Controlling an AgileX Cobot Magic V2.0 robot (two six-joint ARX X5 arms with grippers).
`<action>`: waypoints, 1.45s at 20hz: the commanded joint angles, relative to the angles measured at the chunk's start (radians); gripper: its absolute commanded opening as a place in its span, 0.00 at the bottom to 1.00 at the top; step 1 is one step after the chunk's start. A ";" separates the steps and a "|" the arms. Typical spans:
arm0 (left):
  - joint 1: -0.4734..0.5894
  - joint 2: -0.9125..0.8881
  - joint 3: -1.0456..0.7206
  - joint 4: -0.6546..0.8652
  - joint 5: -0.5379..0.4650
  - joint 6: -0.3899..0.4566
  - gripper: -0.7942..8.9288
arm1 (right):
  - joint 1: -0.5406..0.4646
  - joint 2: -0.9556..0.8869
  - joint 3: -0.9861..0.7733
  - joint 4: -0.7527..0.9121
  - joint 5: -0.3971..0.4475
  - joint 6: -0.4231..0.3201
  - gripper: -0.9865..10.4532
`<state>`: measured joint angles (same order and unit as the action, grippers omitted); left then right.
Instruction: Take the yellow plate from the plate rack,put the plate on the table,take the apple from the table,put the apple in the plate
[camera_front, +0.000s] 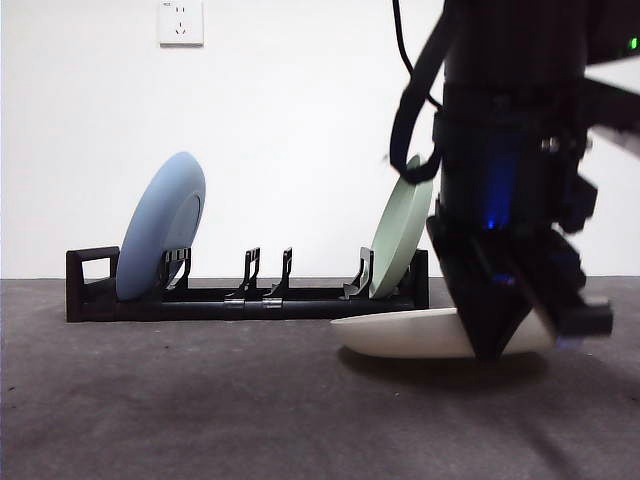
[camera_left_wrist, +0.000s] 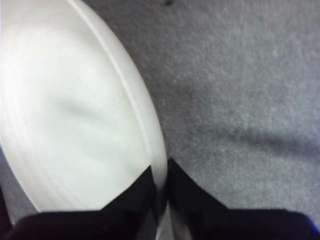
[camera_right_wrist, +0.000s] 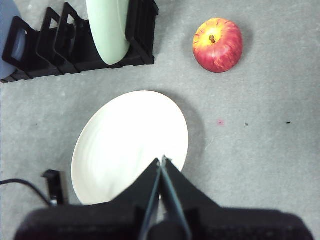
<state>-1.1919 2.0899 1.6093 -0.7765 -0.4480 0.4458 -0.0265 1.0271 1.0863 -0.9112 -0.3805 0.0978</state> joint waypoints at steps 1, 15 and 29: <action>-0.003 0.023 -0.011 0.007 0.003 0.011 0.08 | 0.001 0.004 0.005 0.007 0.003 0.007 0.09; -0.003 0.032 -0.011 -0.011 -0.028 -0.009 0.24 | 0.001 0.004 0.005 -0.048 0.003 0.007 0.09; 0.002 -0.058 0.225 -0.505 0.180 -0.327 0.73 | 0.001 0.004 0.005 0.024 0.003 0.011 0.09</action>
<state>-1.1858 2.0441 1.8290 -1.2804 -0.2680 0.1574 -0.0265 1.0290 1.0863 -0.8886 -0.3805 0.1005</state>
